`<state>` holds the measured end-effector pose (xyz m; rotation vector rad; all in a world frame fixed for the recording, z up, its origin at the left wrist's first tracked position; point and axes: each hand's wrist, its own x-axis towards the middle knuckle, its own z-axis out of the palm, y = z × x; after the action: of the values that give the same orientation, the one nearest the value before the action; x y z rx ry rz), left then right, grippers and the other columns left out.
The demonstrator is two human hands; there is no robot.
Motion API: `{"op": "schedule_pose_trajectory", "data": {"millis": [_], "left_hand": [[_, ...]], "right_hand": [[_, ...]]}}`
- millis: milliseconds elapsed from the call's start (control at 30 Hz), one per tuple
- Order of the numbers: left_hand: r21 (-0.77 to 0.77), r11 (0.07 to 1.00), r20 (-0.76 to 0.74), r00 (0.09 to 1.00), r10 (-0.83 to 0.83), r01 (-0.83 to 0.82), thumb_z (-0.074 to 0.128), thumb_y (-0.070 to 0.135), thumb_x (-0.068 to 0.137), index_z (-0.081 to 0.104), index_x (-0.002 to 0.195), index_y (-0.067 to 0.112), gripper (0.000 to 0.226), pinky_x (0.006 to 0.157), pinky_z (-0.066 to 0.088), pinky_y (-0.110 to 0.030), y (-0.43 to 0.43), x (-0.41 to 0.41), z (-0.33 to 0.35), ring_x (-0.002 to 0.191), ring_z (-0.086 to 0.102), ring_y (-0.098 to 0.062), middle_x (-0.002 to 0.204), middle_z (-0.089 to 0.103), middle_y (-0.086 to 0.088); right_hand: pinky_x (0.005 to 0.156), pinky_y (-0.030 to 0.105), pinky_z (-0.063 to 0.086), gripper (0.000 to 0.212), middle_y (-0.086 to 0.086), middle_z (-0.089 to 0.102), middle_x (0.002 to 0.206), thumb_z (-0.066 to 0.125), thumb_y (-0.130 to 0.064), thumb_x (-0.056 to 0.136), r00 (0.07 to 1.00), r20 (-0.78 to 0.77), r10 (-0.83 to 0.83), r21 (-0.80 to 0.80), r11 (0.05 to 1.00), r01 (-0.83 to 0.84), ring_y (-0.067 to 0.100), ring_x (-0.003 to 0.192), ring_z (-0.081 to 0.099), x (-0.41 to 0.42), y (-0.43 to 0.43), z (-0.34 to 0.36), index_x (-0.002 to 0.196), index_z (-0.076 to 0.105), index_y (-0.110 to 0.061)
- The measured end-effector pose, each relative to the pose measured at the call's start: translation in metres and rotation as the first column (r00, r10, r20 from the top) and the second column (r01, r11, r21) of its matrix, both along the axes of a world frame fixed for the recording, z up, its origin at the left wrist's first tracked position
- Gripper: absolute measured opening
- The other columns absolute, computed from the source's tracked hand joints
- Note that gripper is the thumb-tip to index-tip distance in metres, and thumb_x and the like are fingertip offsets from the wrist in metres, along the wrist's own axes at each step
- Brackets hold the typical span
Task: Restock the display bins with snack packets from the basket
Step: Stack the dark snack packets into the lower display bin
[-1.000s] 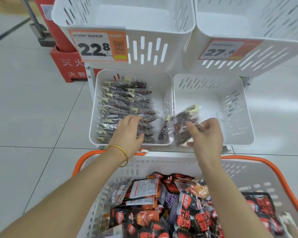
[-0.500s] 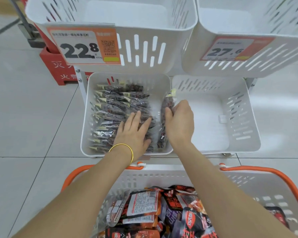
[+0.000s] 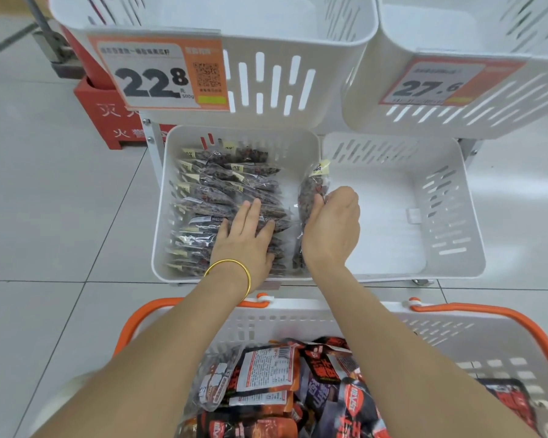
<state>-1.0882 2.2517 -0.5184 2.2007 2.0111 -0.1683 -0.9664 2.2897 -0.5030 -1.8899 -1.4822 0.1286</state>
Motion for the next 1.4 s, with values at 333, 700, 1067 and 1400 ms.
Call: {"op": "schedule_pose_trajectory", "data": {"millis": [333,700,1067,1400], "left_hand": [[-0.004,1.000,-0.053,0.998,0.018,-0.018,0.035,0.040,0.098,0.015,0.148,0.027,0.056,0.117,0.008,-0.048,0.002,0.000,0.000,0.143,-0.020,-0.024,0.154,-0.026,-0.007],[0.057,0.995,0.120,0.990,0.074,-0.082,0.047,0.032,0.094,0.029,0.139,0.018,0.051,0.117,0.013,-0.043,-0.001,0.000,0.003,0.145,-0.013,-0.024,0.157,-0.017,-0.008],[0.071,0.993,0.120,0.989,0.084,-0.093,0.045,0.031,0.093,0.019,0.144,0.016,0.059,0.118,0.010,-0.044,0.000,0.000,0.002,0.144,-0.014,-0.024,0.157,-0.015,-0.008],[0.068,0.992,0.144,0.985,0.099,-0.110,0.045,0.032,0.094,0.016,0.145,0.016,0.061,0.118,0.009,-0.042,0.000,0.001,0.002,0.144,-0.015,-0.023,0.157,-0.015,-0.008]], "right_hand": [[0.080,0.036,0.033,0.019,0.009,0.056,0.110,0.050,-0.025,0.094,0.972,0.187,0.140,-0.171,0.979,-0.108,0.032,0.102,0.050,-0.005,-0.005,0.006,0.106,0.050,-0.009],[0.085,0.038,0.036,0.048,0.008,0.053,0.109,0.058,-0.055,0.083,0.816,0.484,0.316,-0.321,0.932,-0.170,0.030,0.107,0.046,0.022,-0.010,-0.001,0.105,0.058,-0.012],[0.118,0.048,-0.002,0.081,0.020,-0.004,0.157,0.033,-0.067,0.087,0.323,0.599,0.733,-0.569,0.673,-0.472,0.027,0.146,0.006,0.051,0.017,0.021,0.148,0.022,-0.015],[0.115,0.057,0.002,0.076,0.017,0.031,0.145,0.020,-0.064,0.092,0.184,0.705,0.685,-0.613,0.719,-0.327,0.030,0.136,0.029,0.032,0.007,0.005,0.142,0.037,-0.010]]}}
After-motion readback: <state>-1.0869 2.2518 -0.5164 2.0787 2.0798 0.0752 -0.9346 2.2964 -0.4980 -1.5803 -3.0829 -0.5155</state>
